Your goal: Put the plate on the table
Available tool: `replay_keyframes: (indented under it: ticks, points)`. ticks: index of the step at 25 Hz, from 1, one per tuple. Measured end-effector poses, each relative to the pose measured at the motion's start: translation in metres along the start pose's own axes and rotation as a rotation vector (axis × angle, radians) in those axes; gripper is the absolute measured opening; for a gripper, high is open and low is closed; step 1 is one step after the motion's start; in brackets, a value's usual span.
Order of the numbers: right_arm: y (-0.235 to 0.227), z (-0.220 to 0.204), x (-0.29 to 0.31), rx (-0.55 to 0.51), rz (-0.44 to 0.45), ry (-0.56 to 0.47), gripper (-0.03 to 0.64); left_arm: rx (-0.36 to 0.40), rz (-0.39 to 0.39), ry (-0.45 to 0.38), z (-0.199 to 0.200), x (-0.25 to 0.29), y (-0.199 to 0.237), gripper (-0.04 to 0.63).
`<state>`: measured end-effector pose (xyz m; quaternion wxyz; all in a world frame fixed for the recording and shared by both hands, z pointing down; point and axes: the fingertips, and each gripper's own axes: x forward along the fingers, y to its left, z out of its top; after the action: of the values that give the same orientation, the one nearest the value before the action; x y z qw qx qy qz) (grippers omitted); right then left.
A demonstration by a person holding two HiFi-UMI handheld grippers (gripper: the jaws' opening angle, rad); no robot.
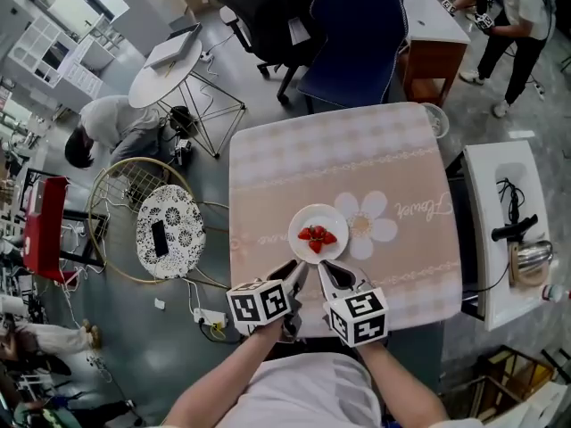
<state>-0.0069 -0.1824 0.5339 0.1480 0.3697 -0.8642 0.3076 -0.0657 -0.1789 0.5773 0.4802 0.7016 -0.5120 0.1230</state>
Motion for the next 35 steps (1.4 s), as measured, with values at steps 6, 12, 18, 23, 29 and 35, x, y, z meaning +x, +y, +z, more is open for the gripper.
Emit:
replay_keyframes:
  ticks: [6,12,18,23,29,35]
  points:
    - [0.022,0.003,-0.010,-0.027,-0.023,-0.017,0.004,0.081,-0.051,-0.037,-0.002,-0.033,-0.007,0.055]
    - [0.047,0.008,-0.025,-0.071,-0.070,-0.033,0.003,0.179,-0.129,-0.073,-0.002,-0.063,-0.022,0.045]
    - [0.077,0.006,-0.045,-0.117,-0.107,-0.041,0.003,0.287,-0.209,-0.102,-0.009,-0.093,-0.037,0.031]
    - [0.096,-0.003,-0.064,-0.137,-0.143,-0.045,0.004,0.299,-0.265,-0.133,-0.016,-0.114,-0.046,0.015]
    - [0.114,-0.010,-0.086,-0.167,-0.193,-0.050,0.003,0.295,-0.355,-0.126,-0.027,-0.135,-0.068,0.006]
    - [0.130,-0.014,-0.106,-0.189,-0.228,-0.071,0.003,0.310,-0.386,-0.142,-0.032,-0.152,-0.075,0.006]
